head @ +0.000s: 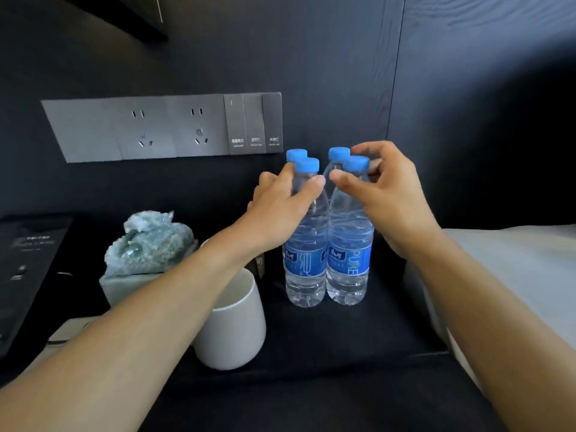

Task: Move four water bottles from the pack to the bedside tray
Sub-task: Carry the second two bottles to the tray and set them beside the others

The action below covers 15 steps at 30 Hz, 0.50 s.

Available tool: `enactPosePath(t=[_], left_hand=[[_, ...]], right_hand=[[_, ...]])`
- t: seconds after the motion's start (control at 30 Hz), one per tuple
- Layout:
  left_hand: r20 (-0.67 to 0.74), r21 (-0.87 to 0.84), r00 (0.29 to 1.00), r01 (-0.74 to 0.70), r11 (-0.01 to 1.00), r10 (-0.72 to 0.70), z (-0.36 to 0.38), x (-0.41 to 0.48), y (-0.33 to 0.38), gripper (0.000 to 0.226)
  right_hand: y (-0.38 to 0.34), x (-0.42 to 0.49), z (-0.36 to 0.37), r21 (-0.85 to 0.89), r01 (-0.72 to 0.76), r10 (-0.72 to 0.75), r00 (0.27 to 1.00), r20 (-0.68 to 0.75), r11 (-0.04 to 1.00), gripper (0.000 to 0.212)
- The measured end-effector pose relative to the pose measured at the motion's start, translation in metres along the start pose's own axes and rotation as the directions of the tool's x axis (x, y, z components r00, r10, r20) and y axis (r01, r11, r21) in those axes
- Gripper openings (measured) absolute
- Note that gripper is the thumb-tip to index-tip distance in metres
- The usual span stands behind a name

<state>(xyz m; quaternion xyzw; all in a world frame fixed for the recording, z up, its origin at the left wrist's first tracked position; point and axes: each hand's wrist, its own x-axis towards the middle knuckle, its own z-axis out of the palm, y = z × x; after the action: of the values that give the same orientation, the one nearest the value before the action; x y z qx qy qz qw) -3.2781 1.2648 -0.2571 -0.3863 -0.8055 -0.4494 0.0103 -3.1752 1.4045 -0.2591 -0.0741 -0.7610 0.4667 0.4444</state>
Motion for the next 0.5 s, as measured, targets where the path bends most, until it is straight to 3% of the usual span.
enactPosePath(t=[0.17, 0.3, 0.4, 0.5], left_hand=[[0.029, -0.043, 0.999, 0.014, 0.999, -0.013, -0.002, -0.003, -0.002, 0.029], [0.078, -0.080, 0.997, 0.000, 0.997, 0.006, -0.007, -0.005, -0.002, 0.024], [0.092, -0.114, 0.995, -0.023, 0.993, 0.033, -0.008, -0.006, -0.002, 0.022], [0.095, -0.152, 0.995, -0.026, 0.988, 0.041, -0.010, -0.007, -0.002, 0.034]], right_hand=[[-0.001, 0.000, -0.003, 0.044, -0.071, 0.070, 0.997, 0.008, 0.997, 0.029], [-0.001, -0.001, -0.019, 0.081, -0.047, 0.038, 0.993, 0.115, 0.996, 0.037], [-0.001, -0.005, -0.021, 0.077, -0.038, 0.034, 0.998, 0.053, 0.996, 0.036], [-0.002, -0.010, -0.012, 0.080, -0.038, 0.042, 0.998, -0.047, 0.996, 0.040]])
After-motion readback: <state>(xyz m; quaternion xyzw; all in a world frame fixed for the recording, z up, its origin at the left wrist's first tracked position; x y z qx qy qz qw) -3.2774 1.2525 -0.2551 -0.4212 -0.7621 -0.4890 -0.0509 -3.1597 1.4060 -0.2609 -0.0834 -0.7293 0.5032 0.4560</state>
